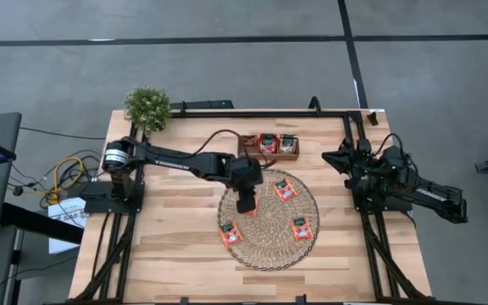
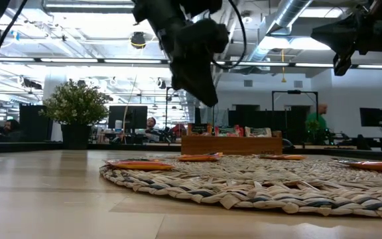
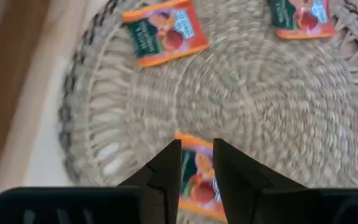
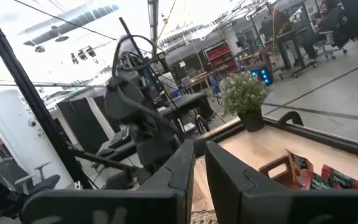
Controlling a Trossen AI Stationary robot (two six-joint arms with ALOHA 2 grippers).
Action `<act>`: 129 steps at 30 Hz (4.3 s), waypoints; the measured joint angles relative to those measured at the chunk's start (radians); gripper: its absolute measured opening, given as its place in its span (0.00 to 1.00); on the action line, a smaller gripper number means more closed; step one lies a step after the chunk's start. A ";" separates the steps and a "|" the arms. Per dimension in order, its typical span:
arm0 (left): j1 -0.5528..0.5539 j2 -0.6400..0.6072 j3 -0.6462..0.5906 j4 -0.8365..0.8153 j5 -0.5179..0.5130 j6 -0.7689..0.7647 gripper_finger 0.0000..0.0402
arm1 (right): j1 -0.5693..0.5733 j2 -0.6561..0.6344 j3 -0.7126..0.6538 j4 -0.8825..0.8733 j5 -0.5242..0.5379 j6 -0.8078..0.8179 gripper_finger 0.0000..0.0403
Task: Pick & Place Tea
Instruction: Put the orange tea bag into the left section of the wooden organizer
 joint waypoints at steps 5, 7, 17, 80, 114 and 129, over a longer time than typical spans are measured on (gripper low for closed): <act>0.000 0.037 0.001 -0.003 0.044 0.034 0.29 | -0.002 0.001 0.000 -0.018 0.000 0.000 0.08; 0.000 0.046 0.001 -0.004 0.067 0.060 0.32 | -0.002 0.001 0.000 -0.019 0.002 0.000 0.08; 0.000 0.108 0.001 -0.038 0.096 0.218 0.36 | 0.000 0.001 0.000 -0.024 -0.001 0.000 0.08; 0.073 0.198 0.462 -0.465 -0.289 0.451 0.00 | 0.000 0.001 0.000 -0.053 0.000 0.000 0.08; 0.353 0.227 0.476 -0.445 -0.153 0.559 0.00 | -0.001 0.001 0.000 -0.053 0.005 0.000 0.08; 0.414 0.261 0.476 -0.413 -0.096 0.560 0.00 | -0.001 0.001 0.001 -0.052 0.006 0.000 0.08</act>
